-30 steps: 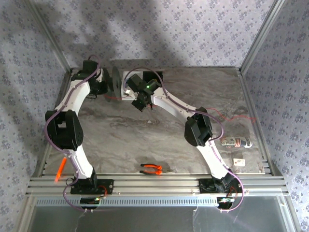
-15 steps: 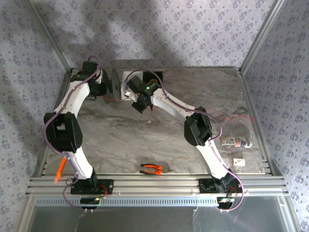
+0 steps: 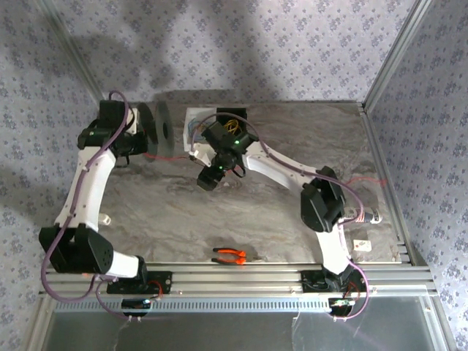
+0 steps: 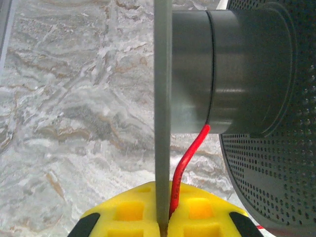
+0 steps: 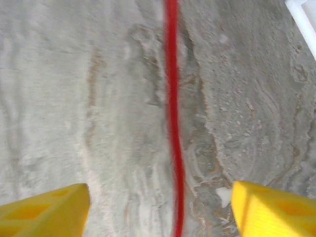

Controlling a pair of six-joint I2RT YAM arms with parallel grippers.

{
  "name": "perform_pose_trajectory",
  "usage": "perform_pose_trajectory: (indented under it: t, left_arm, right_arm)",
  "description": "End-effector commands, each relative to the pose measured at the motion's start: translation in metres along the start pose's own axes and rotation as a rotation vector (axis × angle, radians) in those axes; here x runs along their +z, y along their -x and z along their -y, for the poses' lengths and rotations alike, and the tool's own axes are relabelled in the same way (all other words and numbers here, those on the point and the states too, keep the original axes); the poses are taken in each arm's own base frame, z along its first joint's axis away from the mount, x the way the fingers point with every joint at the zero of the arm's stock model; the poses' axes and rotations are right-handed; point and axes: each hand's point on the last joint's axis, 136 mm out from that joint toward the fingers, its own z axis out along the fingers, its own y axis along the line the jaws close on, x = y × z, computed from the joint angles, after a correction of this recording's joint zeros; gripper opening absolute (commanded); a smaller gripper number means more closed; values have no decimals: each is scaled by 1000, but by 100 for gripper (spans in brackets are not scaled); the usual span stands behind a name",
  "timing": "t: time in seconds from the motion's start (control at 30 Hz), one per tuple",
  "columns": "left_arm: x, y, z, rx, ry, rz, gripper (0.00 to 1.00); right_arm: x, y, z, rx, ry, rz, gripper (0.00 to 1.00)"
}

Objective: Wrap the cables

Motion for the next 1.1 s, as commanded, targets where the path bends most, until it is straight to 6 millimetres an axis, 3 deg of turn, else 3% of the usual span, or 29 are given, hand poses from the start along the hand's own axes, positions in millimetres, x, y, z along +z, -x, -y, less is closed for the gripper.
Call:
perform_pose_trajectory:
  t: [0.0,0.13,0.33,0.53,0.73,0.87,1.07]
  left_arm:
    - [-23,7,-18,-31,63,66,0]
    - [-54,24,-19,-48,50,145,0]
    - [-80,43,-14,-43,24,203,0]
    - [-86,46,-8,-33,-9,215,0]
    - [-87,45,-6,-24,-21,213,0]
    - [-80,44,-6,-18,-22,198,0]
    - [-60,41,-7,-24,-20,169,0]
  right_arm:
    - [-45,13,-26,-72,84,127,85]
    - [-61,-5,-26,-89,53,133,88]
    - [-56,-46,-3,-66,-47,69,89]
    - [-54,-87,51,20,-219,14,87]
    - [-61,-102,71,49,-265,0,82]
    - [-79,-89,52,8,-186,88,80]
    - [-128,-74,-12,-75,29,220,85]
